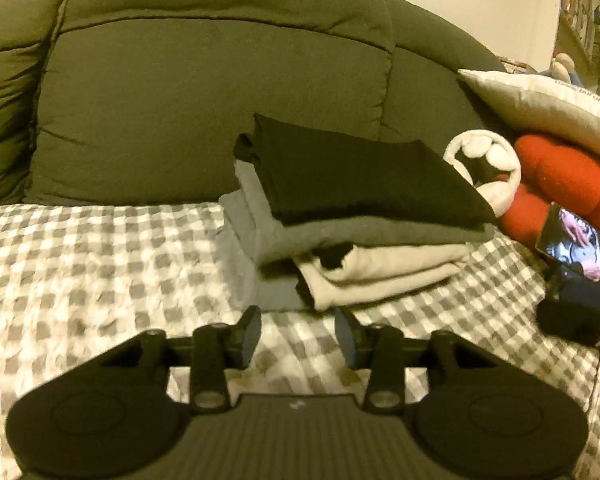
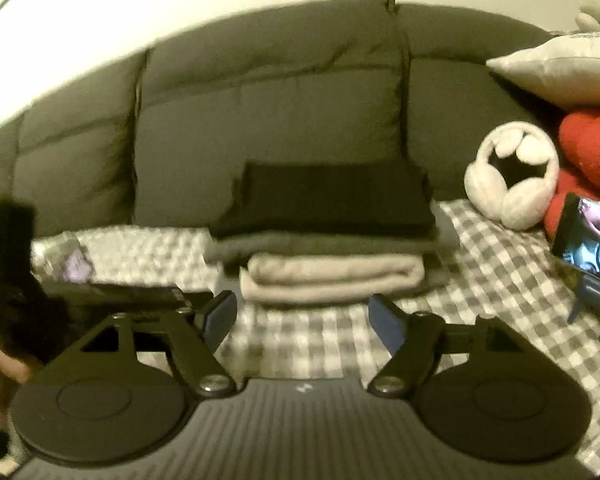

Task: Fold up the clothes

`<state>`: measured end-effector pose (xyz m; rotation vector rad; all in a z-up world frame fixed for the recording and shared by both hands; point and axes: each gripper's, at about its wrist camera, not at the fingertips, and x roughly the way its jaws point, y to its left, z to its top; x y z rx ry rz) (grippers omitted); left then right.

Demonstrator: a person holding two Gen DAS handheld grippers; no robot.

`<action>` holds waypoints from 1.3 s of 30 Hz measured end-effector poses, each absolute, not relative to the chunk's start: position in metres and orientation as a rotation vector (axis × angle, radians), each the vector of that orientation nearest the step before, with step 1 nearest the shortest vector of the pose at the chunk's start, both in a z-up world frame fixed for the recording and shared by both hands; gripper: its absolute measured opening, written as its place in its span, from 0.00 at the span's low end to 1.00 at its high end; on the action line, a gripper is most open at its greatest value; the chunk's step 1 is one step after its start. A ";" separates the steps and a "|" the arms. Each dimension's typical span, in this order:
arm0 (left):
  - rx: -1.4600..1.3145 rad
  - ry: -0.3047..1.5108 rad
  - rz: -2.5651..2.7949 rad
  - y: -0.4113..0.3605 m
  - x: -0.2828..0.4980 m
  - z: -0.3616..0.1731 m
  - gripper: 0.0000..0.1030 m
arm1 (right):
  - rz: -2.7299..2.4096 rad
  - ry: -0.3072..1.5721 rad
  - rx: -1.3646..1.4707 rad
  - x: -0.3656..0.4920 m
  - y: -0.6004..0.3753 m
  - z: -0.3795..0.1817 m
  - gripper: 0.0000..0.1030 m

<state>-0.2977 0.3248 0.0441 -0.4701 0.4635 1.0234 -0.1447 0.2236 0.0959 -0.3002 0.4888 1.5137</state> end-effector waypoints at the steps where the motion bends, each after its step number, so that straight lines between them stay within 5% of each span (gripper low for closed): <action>1: -0.469 0.470 1.030 0.323 -0.296 0.043 0.44 | 1.505 0.484 -0.307 -0.145 0.224 0.093 0.75; 5: -0.460 0.483 1.061 0.318 -0.288 0.040 0.55 | 1.470 0.503 -0.307 -0.141 0.226 0.081 0.90; 9: -0.451 0.485 1.092 0.314 -0.283 0.036 0.67 | 1.431 0.525 -0.338 -0.136 0.231 0.066 0.94; 12: -0.439 0.492 1.126 0.316 -0.282 0.029 0.87 | 1.429 0.540 -0.344 -0.135 0.234 0.059 0.99; 25: -0.369 0.511 1.263 0.326 -0.277 -0.007 0.99 | 1.435 0.553 -0.337 -0.124 0.262 0.035 1.00; 39: -0.389 0.565 1.251 0.337 -0.270 -0.026 1.00 | 1.371 0.609 -0.418 -0.122 0.287 -0.005 1.00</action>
